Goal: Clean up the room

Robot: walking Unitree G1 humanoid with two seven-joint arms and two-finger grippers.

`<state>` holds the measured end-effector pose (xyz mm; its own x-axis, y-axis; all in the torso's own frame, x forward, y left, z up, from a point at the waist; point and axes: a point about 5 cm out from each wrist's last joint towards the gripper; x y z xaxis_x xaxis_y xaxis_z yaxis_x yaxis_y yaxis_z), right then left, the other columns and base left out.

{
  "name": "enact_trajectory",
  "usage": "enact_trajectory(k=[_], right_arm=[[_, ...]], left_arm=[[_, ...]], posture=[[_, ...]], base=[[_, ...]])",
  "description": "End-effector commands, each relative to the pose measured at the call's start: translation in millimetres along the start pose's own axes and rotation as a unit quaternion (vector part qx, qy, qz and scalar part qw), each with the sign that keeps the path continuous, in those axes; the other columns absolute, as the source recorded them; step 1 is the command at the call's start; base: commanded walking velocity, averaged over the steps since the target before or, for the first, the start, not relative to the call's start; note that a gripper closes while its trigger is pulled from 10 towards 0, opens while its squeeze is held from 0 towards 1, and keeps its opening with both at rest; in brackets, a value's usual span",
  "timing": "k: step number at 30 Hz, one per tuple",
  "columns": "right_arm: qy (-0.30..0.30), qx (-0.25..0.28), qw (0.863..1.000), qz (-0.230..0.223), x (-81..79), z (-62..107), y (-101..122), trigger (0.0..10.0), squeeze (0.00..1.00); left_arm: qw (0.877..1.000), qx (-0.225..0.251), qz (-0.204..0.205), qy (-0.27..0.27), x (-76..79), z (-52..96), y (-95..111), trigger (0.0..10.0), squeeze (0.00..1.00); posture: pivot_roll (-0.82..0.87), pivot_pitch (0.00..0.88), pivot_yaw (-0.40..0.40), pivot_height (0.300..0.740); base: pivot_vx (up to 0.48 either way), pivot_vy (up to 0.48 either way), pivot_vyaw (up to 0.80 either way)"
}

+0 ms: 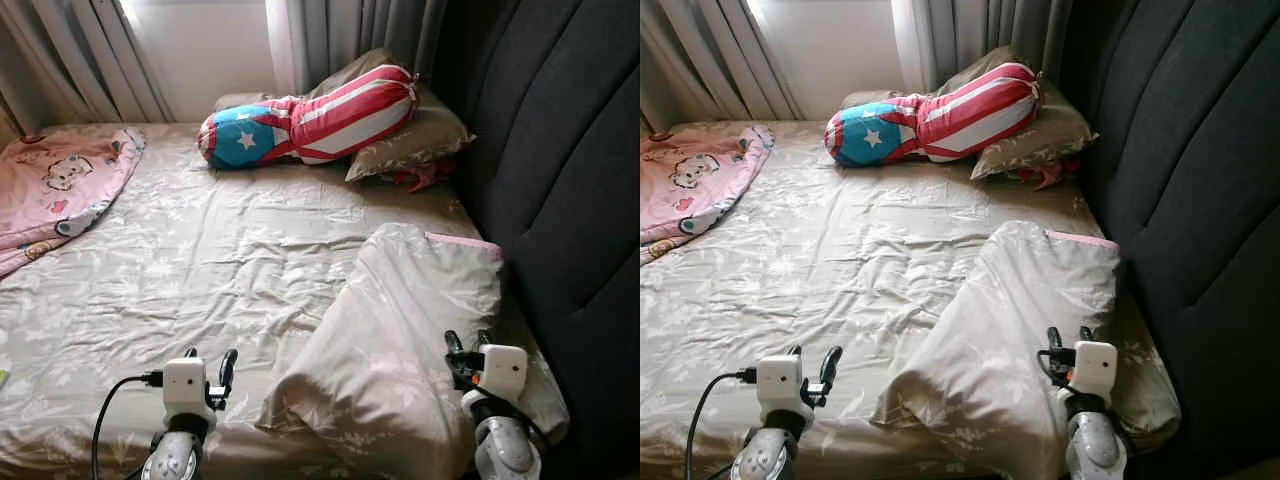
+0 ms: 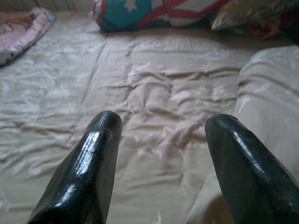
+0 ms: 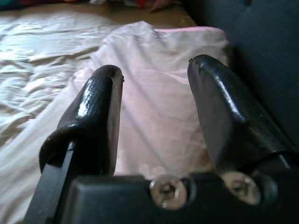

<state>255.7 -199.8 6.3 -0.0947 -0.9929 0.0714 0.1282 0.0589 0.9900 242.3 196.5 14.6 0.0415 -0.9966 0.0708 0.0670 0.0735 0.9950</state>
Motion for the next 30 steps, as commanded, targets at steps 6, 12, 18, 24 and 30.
enact_trajectory(k=[6, 12, 18, 24, 30], right_arm=[[-0.013, -0.019, 1.000, -0.004, 4.1, 1.7, -2, 10.0, 0.00], [0.001, -0.064, 0.998, -0.012, -3.7, 1.3, -12, 10.0, 0.00], [-0.025, -0.186, 0.982, -0.027, 1.9, 3.5, -38, 10.0, 0.00], [-0.062, -0.260, 0.962, -0.048, 11.2, 4.7, -48, 10.0, 1.00], [-0.076, -0.266, 0.957, -0.090, 9.5, -0.4, -45, 10.0, 1.00]], left_arm=[[1.000, 0.018, 0.006, 0.015, -2.7, -9.4, 13, 10.0, 0.00], [1.000, 0.007, 0.012, 0.014, 0.1, -4.8, 10, 10.0, 0.00], [1.000, 0.001, 0.011, 0.007, 5.2, -2.9, 9, 10.0, 0.00], [1.000, 0.004, 0.006, 0.006, 3.0, -2.8, 15, 10.0, 0.00], [1.000, 0.006, -0.004, 0.004, -4.2, 0.4, 20, 10.0, 0.00]], posture=[[-0.11, 0.105, -0.028, 0.740], [-0.11, 0.129, -0.028, 0.740], [-0.09, 0.146, -0.015, 0.740], [-0.04, 0.170, 0.009, 0.740], [-0.02, 0.190, 0.039, 0.740]], base=[[0.000, 0.000, 0.00], [0.000, 0.000, 0.00], [0.000, 0.000, 0.00], [0.000, 0.000, 0.00], [0.000, 0.000, 0.00]])
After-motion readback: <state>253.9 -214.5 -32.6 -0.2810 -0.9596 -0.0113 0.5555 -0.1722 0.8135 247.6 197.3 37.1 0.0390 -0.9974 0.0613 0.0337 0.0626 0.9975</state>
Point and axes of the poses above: a point about 5 cm out from each wrist's last joint towards the gripper, its own z axis pointing back from the gripper into the wrist, its own y axis along the axis of the wrist's last joint, x = y × z, and after that the axes turned 6 degrees about z, right-handed
